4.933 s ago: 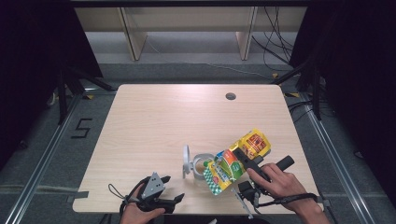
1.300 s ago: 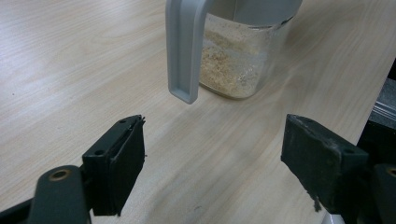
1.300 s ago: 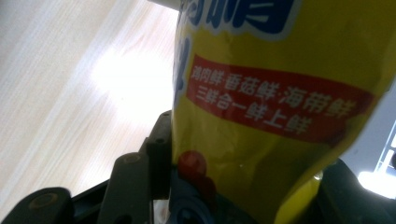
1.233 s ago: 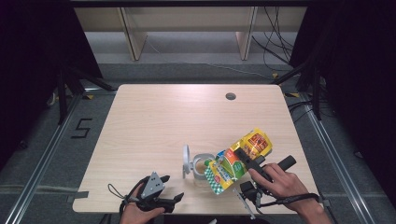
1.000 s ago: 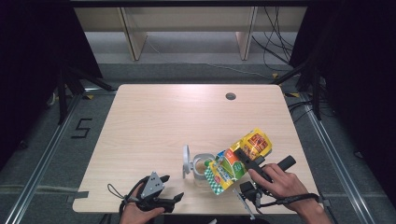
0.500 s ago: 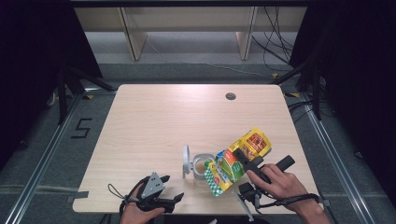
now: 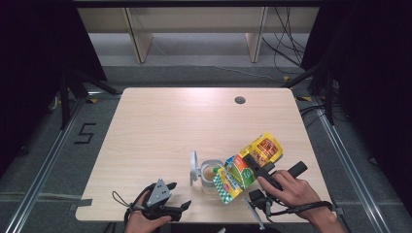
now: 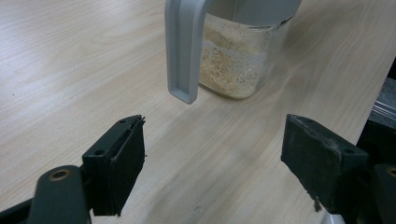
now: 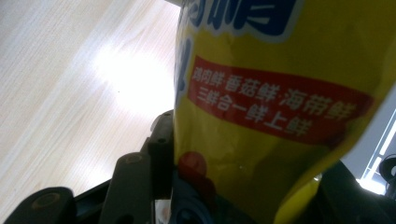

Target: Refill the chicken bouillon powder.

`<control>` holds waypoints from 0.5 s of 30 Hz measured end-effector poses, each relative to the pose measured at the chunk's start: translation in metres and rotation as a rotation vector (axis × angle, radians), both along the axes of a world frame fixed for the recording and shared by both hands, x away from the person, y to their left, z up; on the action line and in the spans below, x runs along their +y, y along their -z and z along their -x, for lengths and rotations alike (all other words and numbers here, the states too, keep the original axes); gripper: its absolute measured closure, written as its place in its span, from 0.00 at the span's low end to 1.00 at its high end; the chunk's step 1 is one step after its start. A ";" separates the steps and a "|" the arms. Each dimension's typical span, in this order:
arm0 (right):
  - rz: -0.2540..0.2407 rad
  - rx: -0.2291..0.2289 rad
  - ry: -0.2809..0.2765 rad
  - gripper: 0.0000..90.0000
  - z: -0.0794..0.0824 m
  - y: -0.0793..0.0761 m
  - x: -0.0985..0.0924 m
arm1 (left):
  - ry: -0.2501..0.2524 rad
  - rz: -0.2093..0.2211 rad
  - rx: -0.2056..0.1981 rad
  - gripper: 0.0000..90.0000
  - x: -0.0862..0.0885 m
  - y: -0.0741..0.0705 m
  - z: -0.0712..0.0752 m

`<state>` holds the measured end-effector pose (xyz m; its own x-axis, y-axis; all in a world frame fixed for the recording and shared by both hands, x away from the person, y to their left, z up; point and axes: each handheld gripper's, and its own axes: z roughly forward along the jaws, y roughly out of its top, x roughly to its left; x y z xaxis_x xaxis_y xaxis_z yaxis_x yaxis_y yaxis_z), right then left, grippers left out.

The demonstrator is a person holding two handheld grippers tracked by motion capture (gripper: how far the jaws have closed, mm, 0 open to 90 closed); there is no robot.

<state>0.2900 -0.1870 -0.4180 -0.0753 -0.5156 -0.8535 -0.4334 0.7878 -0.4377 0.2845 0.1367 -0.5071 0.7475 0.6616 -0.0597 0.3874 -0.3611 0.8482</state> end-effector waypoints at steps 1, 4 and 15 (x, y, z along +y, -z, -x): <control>-0.005 0.001 0.000 0.61 0.000 0.000 0.000 | -0.004 0.001 0.001 0.23 0.000 0.000 0.001; -0.001 0.001 0.000 0.62 0.000 0.000 0.000 | -0.004 0.000 0.000 0.23 0.000 0.000 0.000; -0.022 0.010 0.009 0.62 -0.001 0.001 -0.003 | -0.004 0.001 0.002 0.23 0.000 0.000 0.000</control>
